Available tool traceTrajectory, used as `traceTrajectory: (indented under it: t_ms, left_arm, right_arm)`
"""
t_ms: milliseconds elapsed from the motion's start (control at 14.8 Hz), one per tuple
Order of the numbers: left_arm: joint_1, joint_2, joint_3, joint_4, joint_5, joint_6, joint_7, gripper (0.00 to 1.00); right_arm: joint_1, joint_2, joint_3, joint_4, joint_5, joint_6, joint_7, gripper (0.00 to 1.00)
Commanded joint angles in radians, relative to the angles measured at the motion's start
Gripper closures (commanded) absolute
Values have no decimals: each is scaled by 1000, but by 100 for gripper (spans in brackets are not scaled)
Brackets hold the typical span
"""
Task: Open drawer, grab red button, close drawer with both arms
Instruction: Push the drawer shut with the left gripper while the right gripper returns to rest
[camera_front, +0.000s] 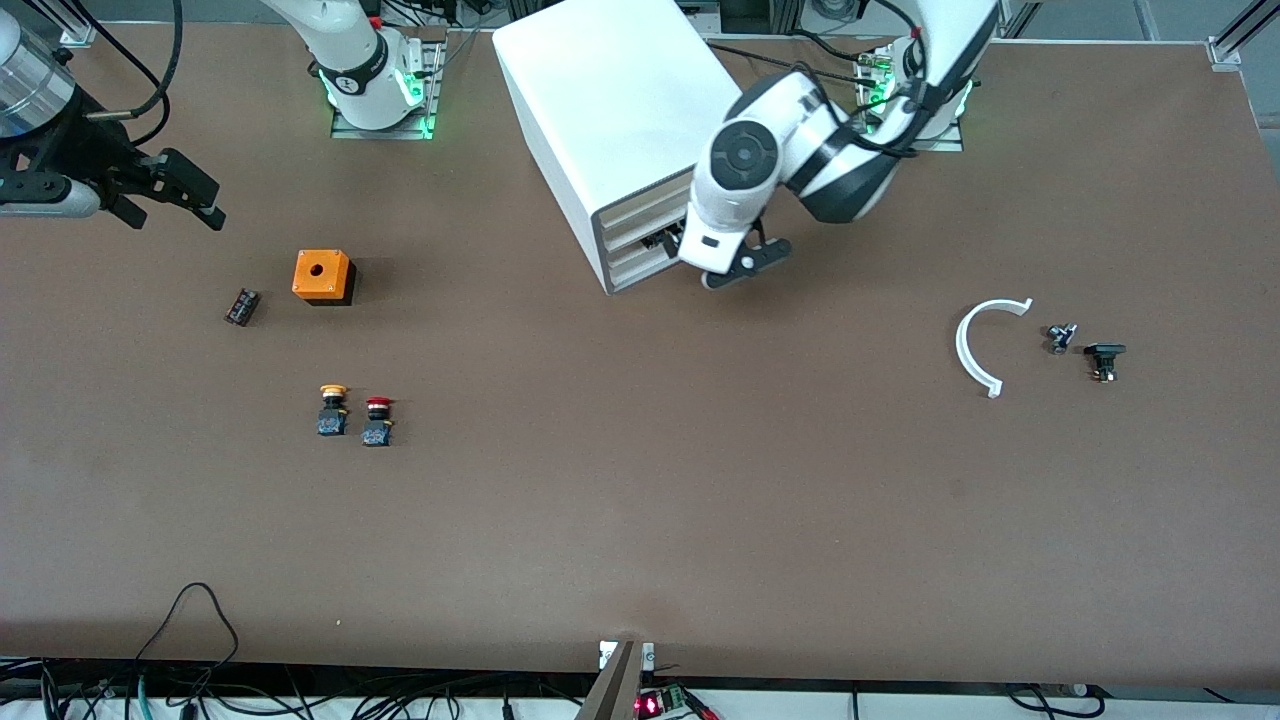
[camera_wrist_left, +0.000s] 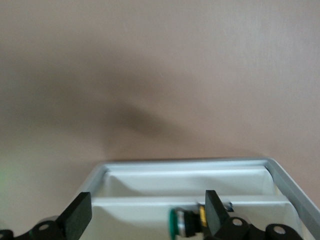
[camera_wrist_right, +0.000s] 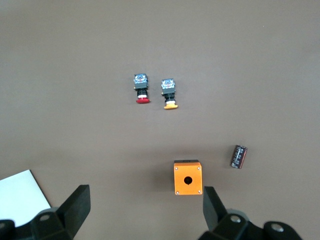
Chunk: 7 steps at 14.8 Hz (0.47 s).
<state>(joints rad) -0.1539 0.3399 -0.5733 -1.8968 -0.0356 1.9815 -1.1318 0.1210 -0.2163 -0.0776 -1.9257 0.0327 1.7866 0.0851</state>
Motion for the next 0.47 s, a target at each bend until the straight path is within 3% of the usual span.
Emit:
traceTrajectory:
  t_ms: [0, 407]
  left_arm:
    - [94, -36, -8, 106, -4, -175, 176, 0]
    - [272, -122, -3, 203, 95, -262, 668, 0]
  right_arm:
    - [-3, 47, 5, 66, -13, -88, 1, 0]
    - [-3, 46, 2, 88, -7, -93, -91, 0]
